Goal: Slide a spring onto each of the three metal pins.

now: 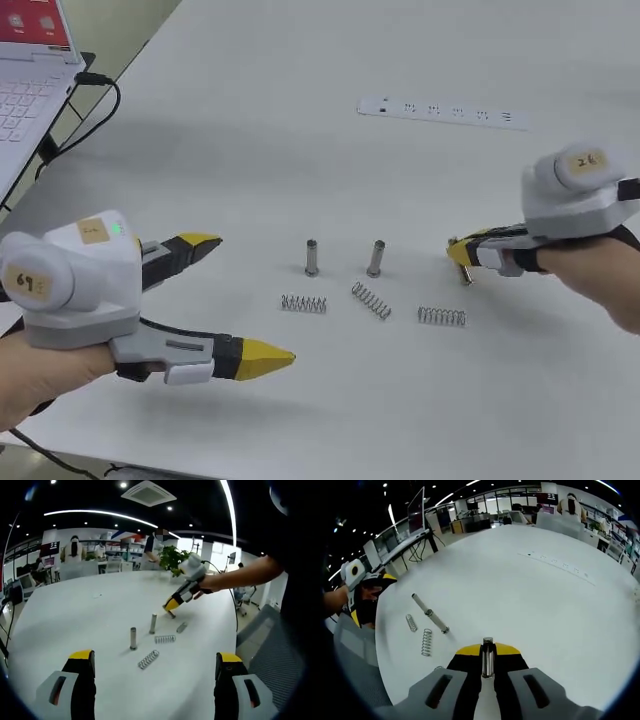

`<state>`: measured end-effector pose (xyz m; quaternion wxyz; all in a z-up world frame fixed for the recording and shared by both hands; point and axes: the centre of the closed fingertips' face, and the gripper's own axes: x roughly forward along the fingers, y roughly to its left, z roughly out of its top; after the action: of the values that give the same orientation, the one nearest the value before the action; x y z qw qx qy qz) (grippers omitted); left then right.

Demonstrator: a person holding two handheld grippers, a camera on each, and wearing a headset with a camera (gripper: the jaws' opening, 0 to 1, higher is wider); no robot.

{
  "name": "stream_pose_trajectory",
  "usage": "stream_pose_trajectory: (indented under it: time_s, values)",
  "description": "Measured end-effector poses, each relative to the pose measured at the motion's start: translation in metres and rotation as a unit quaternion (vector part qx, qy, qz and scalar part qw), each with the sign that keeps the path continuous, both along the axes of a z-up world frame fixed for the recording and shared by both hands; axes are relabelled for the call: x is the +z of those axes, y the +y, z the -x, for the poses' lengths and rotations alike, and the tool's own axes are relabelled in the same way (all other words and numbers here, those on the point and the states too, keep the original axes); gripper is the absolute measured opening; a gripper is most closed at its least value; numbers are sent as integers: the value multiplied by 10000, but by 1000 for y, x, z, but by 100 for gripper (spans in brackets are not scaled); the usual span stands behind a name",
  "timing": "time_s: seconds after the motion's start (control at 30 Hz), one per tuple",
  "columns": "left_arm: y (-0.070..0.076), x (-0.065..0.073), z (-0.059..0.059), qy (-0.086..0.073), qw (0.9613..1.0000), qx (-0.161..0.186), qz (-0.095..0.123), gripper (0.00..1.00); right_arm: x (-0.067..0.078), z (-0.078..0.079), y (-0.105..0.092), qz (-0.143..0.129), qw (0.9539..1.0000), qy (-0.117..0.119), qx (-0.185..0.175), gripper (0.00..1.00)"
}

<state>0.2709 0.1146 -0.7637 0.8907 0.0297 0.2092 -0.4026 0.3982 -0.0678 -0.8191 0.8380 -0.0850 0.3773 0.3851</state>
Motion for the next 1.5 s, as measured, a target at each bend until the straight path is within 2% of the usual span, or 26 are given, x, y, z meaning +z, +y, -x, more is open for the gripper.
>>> stream_pose_trajectory:
  time_s: [0.1, 0.23, 1.0, 1.2, 1.27, 1.33, 1.5]
  values:
    - [-1, 2, 0, -22, 10000, -11, 9, 98, 1, -1, 0, -62, 10000, -54, -30, 5]
    - [-2, 3, -1, -38, 10000, -15, 10, 98, 5, -1, 1, -113, 9997, -237, 13, 5]
    - [-4, 4, -1, -66, 10000, -45, 1, 98, 13, 8, 2, -354, 9979, -538, -15, 5]
    - [-4, 4, 0, -60, 10000, -37, 9, 98, 14, 12, 2, -289, 9972, -683, 77, 5]
    - [-4, 4, 0, -61, 10000, -41, 2, 98, 14, 14, 2, -217, 9972, -704, 117, 5]
    - [-5, 4, 0, -58, 10000, -58, 5, 98, 14, 15, 1, -79, 9963, -821, 235, 6]
    - [-5, 3, 0, -55, 10000, -66, -9, 98, 12, 16, 1, -47, 9966, -792, 238, 6]
